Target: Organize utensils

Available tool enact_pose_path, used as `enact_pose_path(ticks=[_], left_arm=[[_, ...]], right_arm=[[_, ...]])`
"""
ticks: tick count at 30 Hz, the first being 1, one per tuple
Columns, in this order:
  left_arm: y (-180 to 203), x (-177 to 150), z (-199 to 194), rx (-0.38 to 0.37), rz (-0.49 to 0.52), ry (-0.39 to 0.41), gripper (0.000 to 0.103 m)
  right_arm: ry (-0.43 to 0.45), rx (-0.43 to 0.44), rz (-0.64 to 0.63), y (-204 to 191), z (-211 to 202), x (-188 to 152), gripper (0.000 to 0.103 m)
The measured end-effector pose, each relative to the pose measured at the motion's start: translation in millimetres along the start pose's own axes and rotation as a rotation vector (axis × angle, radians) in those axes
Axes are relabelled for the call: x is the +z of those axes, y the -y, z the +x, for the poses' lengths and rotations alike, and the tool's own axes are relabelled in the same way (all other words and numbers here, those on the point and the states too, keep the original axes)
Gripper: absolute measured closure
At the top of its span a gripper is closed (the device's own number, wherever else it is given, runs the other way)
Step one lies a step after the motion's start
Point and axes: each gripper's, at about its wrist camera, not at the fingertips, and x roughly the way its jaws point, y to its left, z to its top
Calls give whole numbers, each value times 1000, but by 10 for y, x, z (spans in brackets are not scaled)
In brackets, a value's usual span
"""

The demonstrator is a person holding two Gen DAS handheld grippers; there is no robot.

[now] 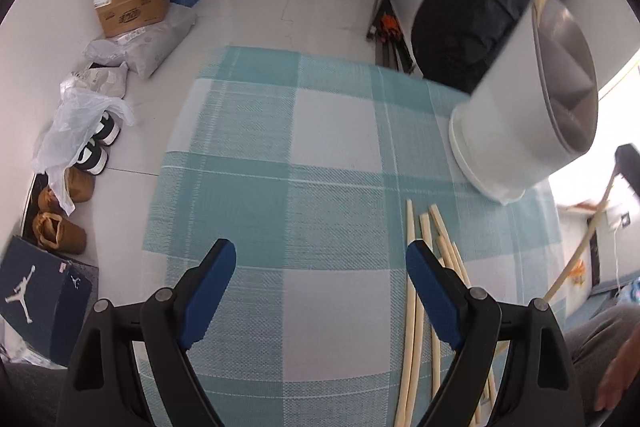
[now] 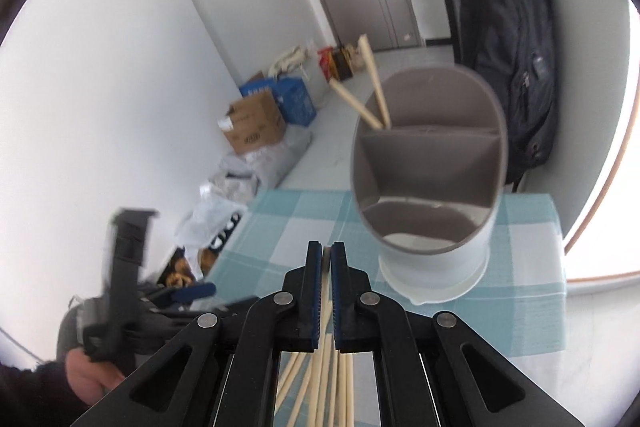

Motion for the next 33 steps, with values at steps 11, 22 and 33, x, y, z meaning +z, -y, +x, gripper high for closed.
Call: enact_pose_path(ticks=[11,22,33], left_arm=[[272,57,188,54,103,-87,19],[297,129,350,128,102,-141,19],[490,206,379,142,184,-196,55]], right_arm=[[121,12,81,353,-419,9,100],[177,39,101,534,-629,41,100],[207,60,118,593,-721,67,100]])
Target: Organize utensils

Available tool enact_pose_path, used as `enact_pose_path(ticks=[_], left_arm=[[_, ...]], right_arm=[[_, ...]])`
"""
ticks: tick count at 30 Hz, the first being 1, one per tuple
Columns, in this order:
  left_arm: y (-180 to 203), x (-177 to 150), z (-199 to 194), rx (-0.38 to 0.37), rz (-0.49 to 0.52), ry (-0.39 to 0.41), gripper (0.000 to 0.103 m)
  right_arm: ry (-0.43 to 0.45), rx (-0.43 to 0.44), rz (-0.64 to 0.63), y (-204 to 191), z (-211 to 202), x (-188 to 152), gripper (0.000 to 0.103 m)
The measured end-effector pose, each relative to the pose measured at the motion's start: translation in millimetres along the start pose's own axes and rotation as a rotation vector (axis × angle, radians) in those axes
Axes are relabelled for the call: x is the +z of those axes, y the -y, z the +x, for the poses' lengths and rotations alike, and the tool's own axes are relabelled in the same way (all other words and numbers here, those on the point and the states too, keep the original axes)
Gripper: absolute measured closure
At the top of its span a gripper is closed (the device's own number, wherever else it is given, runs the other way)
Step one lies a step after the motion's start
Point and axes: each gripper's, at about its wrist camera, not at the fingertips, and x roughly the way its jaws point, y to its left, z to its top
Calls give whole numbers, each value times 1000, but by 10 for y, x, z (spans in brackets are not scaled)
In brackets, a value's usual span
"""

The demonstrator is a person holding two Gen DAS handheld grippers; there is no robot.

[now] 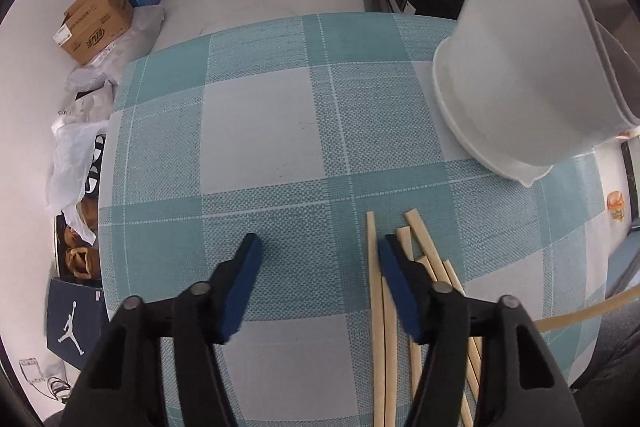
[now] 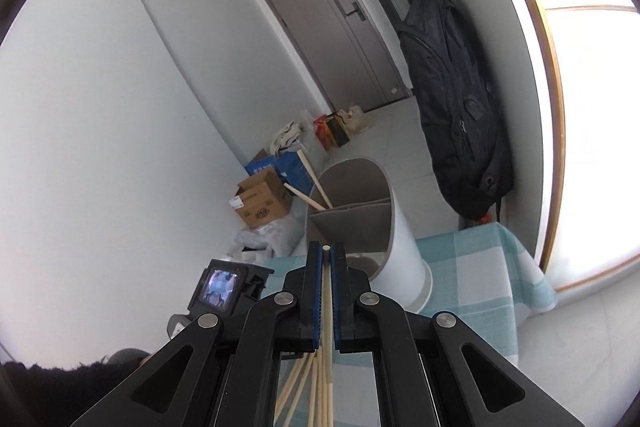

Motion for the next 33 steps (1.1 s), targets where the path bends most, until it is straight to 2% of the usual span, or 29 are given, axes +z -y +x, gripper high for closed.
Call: enact_pose_path(ticks=[7,13,14,16,18,23,27,33], left_arm=[[-41,3,-6,15,-4,-10,71],[85,-1,-7,85,6,-4,71],[95,-7,-11,78,14,-1,84],[133,-3,-4,13,24,-3,100],[111,-4,-7,11,16,3,101],[-46,-4,-38,-57,-52,50,102],[-161,-54,-327,-100,-118,196,102],[-181,-271,-946,-155,-128,464,102]], right_arm=[[13,1,15,32,-68,12,100],[11,-1,21,38,-73,4,100],[9,-2,19,35,-69,3,100],[8,-8,13,27,-61,-2,100],[8,-16,8,25,-58,-5,100],[11,-38,1,24,-60,-23,100],[20,-56,-14,10,-72,-38,100],[17,-68,-30,-69,-60,-94,100]])
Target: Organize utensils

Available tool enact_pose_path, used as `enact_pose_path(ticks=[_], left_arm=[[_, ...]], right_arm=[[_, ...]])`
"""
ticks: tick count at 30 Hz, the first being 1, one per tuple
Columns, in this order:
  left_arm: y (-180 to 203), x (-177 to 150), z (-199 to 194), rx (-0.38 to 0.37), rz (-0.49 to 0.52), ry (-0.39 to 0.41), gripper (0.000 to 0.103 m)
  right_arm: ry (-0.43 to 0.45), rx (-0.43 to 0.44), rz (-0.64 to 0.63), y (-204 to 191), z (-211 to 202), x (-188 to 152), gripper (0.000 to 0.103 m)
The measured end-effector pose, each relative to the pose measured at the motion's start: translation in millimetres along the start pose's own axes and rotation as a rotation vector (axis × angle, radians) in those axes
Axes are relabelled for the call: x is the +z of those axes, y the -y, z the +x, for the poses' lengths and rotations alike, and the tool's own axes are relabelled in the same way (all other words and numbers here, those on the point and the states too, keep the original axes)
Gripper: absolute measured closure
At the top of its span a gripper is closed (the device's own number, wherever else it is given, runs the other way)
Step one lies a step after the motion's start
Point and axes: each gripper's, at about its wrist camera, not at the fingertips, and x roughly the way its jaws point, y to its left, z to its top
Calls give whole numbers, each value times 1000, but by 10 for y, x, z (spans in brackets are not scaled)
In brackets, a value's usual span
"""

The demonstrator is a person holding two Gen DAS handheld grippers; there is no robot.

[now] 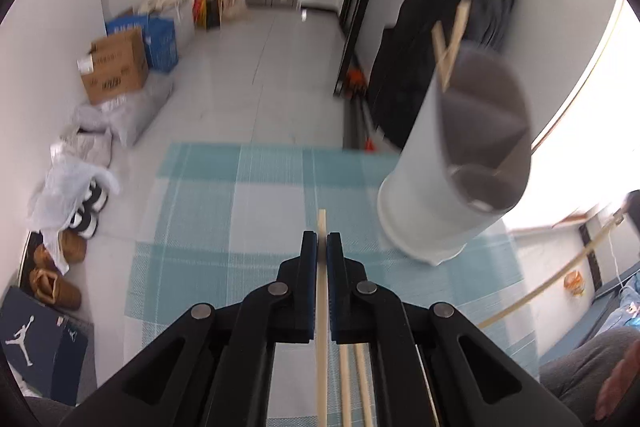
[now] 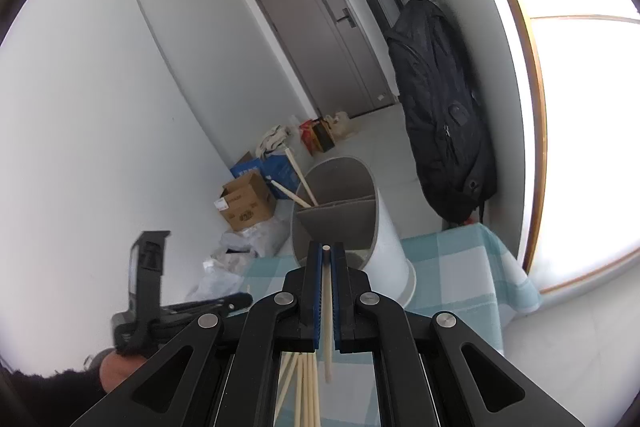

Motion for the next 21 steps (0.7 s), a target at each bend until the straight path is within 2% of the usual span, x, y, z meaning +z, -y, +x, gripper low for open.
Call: enact_pose_path(ticks=[3,7,13,21], left_arm=[[29,4,-184,-40,-2,79,102],[65,-16,-237,-58,30,123,102],[-35,-27,-374,-92,30,145,102],[110,27,-603,-115,68,160,102]], right_arm=[[-4,-3,-19,-80,11,-25,100],[-2,-4,-42,-185,-1,-58,100],[1,-11,-77,-321,-34,-83,100],[-4,-25,-118,-456,-26,-84,100]])
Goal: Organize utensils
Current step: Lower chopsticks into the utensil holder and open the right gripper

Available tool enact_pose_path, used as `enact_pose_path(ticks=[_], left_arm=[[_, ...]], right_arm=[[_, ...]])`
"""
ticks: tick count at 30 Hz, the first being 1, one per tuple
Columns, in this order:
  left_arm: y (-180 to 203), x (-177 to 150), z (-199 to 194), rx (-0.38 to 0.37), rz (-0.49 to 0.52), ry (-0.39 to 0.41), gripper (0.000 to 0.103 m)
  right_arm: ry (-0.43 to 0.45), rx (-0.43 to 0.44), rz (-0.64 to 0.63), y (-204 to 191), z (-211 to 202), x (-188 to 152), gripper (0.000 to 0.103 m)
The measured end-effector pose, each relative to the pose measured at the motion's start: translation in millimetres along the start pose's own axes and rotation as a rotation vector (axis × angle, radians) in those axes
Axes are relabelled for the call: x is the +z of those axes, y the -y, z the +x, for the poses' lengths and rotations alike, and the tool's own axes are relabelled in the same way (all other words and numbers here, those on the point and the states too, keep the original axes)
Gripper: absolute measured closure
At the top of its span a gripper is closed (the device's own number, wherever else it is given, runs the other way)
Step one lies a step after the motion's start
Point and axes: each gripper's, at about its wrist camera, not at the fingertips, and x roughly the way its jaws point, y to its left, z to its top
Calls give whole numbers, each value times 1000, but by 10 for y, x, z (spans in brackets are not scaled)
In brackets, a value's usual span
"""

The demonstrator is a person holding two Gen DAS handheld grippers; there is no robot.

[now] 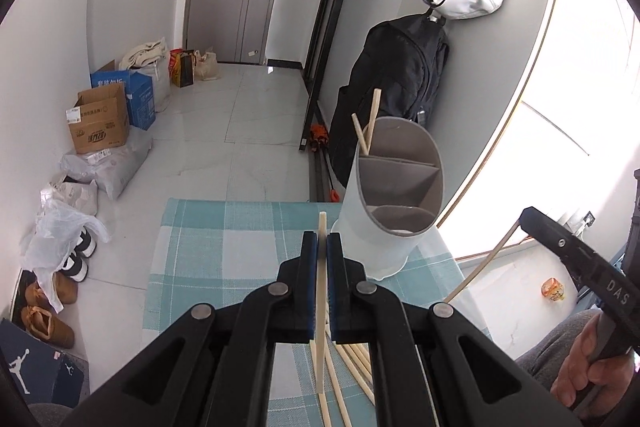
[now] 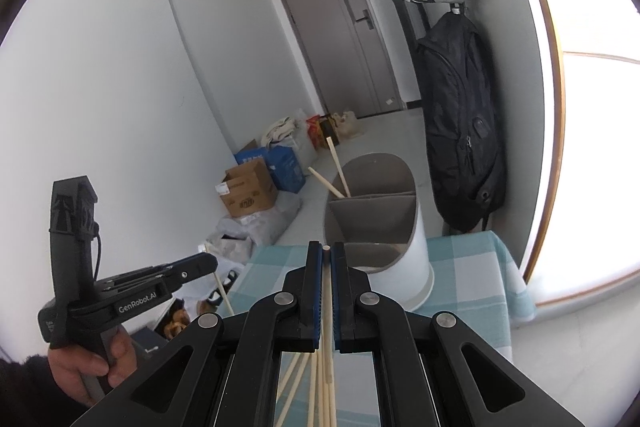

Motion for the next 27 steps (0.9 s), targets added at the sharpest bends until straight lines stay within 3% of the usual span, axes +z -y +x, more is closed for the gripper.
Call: enact_pose_path(ticks=[8,16,27], left_arm=[[163,278,-190,-34,14,29,102],[401,766,-301,-95,-4,32,102],[652,1376,-282,-102,23,124,102]], right_arm=[[42,16,-27,-111,-178,221,100],[69,38,-26,-106,-338,720,100],[109,21,-22,49,-270,1361,100]])
